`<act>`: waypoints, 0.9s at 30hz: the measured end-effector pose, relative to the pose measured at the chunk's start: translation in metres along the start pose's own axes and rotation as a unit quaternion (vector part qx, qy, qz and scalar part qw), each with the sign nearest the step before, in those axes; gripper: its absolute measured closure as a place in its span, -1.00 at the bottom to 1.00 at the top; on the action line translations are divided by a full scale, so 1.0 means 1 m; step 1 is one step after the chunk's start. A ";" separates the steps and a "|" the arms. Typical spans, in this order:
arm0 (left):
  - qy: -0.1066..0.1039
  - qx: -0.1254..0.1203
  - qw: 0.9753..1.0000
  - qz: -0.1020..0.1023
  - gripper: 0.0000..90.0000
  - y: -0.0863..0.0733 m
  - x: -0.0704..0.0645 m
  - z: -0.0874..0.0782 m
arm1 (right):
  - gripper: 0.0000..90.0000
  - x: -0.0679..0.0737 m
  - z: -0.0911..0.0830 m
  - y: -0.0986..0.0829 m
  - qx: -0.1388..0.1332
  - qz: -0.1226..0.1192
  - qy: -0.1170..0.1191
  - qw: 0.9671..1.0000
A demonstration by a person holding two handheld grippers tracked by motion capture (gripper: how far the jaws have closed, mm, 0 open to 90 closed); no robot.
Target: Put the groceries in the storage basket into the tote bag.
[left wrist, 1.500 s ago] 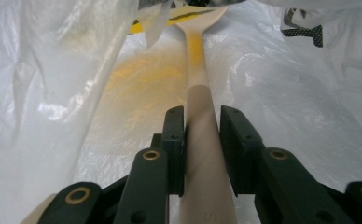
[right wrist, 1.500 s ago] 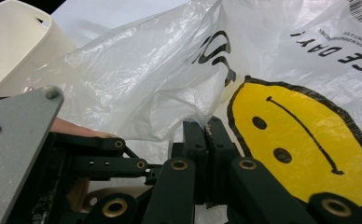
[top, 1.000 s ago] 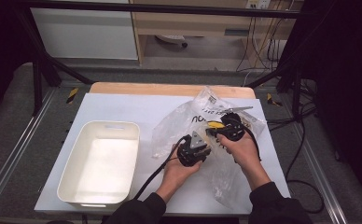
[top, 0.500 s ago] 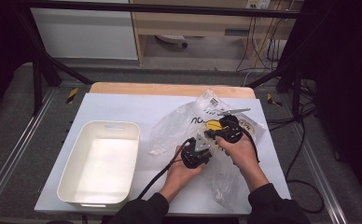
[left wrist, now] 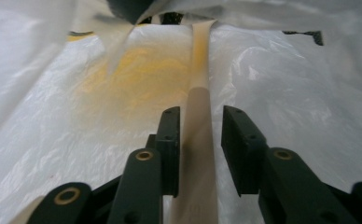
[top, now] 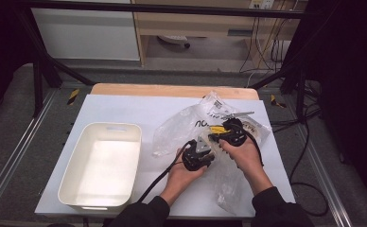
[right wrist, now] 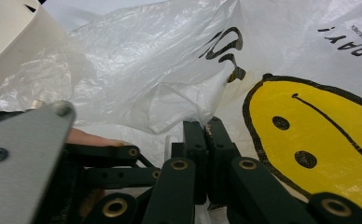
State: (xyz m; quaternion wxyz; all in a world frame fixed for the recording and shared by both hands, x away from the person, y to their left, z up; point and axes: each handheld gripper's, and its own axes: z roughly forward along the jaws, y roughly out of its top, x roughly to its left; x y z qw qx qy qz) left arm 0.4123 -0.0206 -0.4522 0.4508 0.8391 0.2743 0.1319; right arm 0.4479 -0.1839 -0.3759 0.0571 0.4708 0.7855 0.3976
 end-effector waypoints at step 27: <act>0.028 -0.023 0.999 -0.005 -0.32 0.003 -0.010 -0.113 | 1.00 0.004 0.006 -0.031 -0.005 0.003 0.002 1.000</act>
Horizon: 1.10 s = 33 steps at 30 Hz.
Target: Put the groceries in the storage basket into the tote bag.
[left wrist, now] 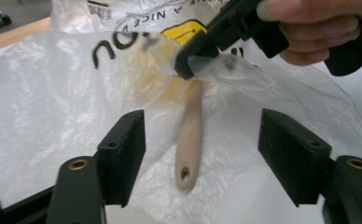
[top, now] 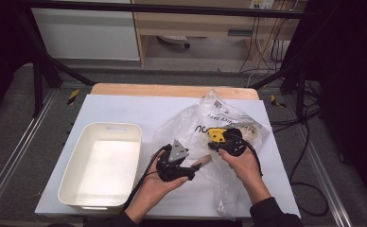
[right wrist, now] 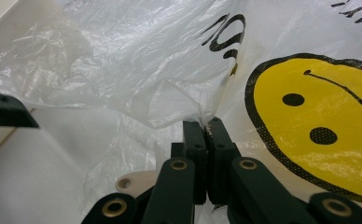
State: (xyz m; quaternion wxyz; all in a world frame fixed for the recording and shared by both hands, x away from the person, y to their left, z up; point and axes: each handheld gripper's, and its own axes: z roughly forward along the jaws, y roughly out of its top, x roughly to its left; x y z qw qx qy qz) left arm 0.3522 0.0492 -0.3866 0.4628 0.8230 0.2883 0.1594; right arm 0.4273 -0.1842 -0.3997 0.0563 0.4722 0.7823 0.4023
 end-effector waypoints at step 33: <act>0.086 -0.007 0.992 -0.087 -0.61 -0.002 0.065 -0.058 | 0.63 0.037 0.016 -0.037 0.045 -0.066 -0.003 0.997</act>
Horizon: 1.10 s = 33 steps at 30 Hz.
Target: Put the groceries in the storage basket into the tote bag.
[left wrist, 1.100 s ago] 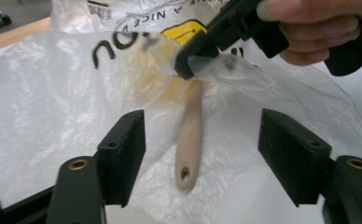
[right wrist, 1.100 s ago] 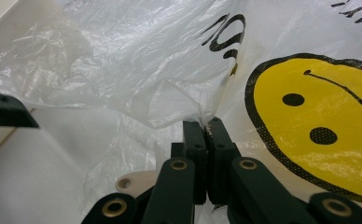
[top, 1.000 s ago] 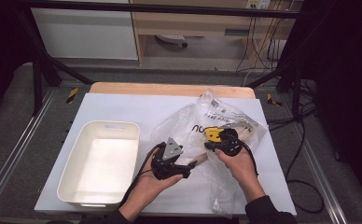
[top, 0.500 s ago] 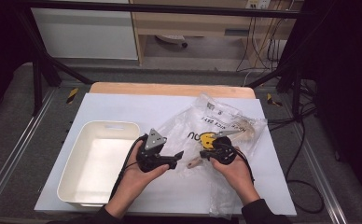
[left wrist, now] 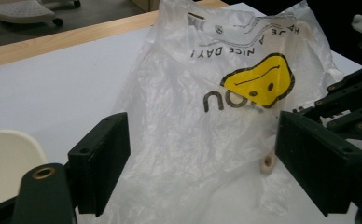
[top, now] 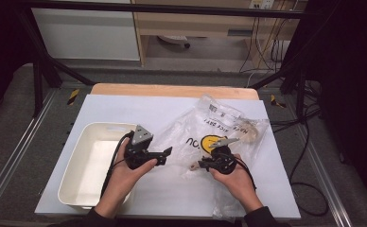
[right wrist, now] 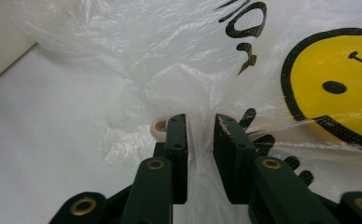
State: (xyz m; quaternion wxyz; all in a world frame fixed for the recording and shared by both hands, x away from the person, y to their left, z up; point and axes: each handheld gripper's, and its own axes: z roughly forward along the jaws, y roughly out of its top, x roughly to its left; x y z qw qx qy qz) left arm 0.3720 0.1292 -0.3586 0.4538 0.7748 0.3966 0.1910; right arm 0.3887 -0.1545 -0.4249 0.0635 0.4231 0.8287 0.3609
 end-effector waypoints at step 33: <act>0.043 0.000 0.999 -0.003 -0.77 -0.009 0.025 -0.007 | -0.87 -0.016 -0.064 -0.028 -0.119 -0.004 -0.107 0.987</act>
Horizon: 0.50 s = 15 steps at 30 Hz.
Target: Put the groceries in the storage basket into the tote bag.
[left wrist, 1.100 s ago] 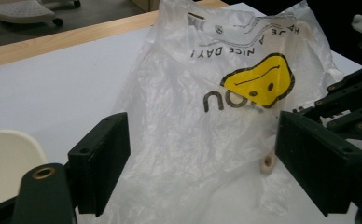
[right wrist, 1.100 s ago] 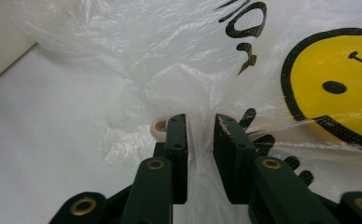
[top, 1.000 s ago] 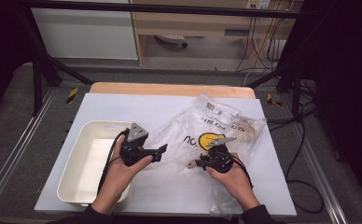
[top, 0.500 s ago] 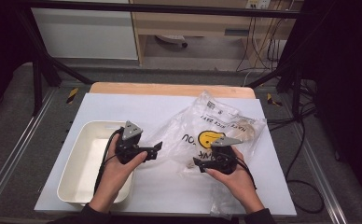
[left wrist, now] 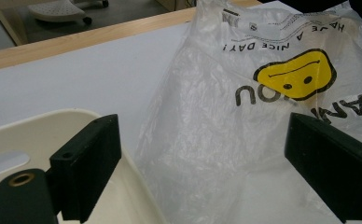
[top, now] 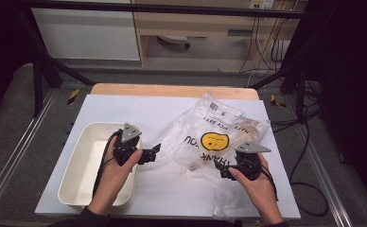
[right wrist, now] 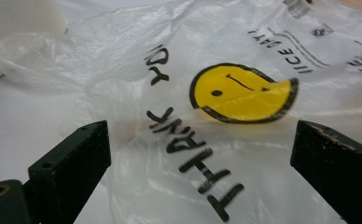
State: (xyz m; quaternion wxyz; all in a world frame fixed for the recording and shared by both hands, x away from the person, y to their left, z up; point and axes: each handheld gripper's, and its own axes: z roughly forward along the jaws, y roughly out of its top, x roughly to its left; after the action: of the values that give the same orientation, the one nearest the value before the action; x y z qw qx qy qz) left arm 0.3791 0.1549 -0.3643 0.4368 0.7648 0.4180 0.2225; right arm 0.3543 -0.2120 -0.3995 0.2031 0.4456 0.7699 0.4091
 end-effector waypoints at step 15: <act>0.009 0.000 1.000 -0.008 -0.77 -0.006 0.008 -0.007 | -0.86 -0.016 -0.019 -0.030 0.023 0.026 -0.028 0.999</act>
State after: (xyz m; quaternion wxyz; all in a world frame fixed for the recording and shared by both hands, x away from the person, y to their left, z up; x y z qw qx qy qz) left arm 0.3766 0.1667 -0.3659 0.4351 0.7590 0.4283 0.2261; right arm 0.3344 -0.2425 -0.4141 0.2036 0.4816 0.7612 0.3836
